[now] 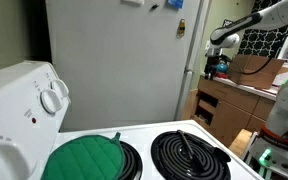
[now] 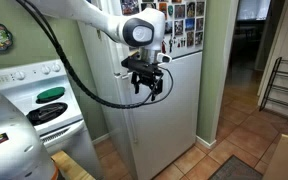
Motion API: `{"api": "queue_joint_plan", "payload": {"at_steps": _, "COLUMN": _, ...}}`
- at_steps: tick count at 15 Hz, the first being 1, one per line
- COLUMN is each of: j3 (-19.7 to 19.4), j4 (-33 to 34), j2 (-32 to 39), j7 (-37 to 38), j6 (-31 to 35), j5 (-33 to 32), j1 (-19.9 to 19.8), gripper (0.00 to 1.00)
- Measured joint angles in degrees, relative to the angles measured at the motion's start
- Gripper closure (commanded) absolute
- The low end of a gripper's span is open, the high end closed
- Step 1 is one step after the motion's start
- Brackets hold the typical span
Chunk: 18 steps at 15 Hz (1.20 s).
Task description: Open the top refrigerator door fully
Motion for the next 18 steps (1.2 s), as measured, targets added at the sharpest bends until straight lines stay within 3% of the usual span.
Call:
{"api": "queue_joint_plan", "payload": {"at_steps": 5, "j3": 0.1, "j4": 0.0, "j2": -0.1, "j7": -1.0, "j6": 0.4, "j5": 0.6, "j1": -0.1, "gripper": 0.00}}
{"api": "queue_joint_plan", "payload": {"at_steps": 18, "j3": -2.9, "j4": 1.2, "j2": -9.8, "j7": -35.3, "j6": 1.9, "j5": 24.9, "j1": -0.4, "gripper": 0.00}}
